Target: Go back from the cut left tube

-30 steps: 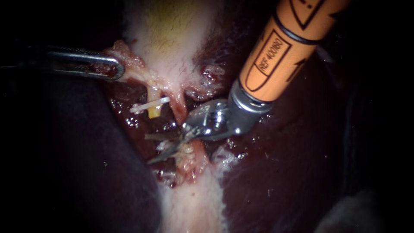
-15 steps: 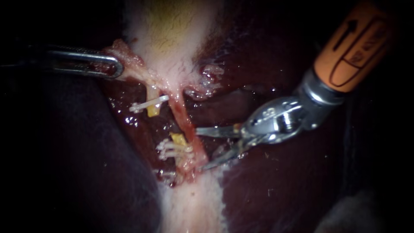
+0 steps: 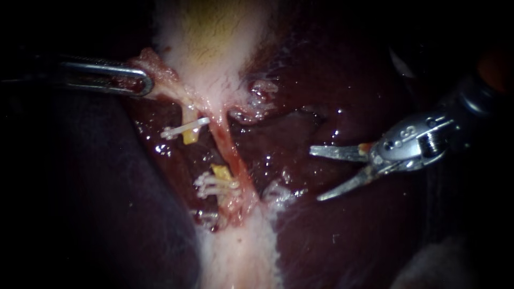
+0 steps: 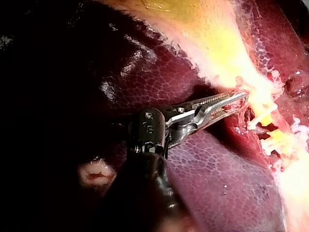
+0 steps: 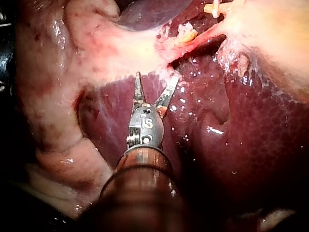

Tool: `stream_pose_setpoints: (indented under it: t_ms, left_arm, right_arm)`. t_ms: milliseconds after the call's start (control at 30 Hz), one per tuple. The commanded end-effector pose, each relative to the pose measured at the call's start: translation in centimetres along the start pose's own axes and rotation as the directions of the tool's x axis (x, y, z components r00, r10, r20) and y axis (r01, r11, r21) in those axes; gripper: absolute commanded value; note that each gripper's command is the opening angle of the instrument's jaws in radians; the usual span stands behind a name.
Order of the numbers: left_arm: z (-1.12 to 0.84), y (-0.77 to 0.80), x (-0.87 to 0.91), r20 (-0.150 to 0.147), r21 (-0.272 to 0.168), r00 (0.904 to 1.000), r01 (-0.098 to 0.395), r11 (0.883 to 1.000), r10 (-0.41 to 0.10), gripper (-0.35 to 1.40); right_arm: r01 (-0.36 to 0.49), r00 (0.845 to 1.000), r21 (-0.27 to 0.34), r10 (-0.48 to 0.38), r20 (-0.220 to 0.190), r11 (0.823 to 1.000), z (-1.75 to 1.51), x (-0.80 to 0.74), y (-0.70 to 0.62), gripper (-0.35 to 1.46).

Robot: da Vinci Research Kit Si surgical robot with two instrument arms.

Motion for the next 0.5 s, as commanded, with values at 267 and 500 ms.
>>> stream_pose_setpoints:
  t_ms: [267, 500]
  left_arm:
    - [0.15, -0.06, 0.02, -0.005, 0.01, 1.0, -0.006, 1.0, 0.006, -0.35]
    - [0.47, -0.18, -0.08, -0.012, 0.027, 0.9996, -0.026, 0.999, 0.026, -0.35]
  right_arm:
    - [0.001, 1.0, 0.002, -0.001, 0.0, 1.0, -0.01, 0.0, -0.01, 1.43]
    - [0.001, 1.0, 0.002, -0.001, 0.0, 1.0, -0.01, 0.0, -0.01, 1.43]
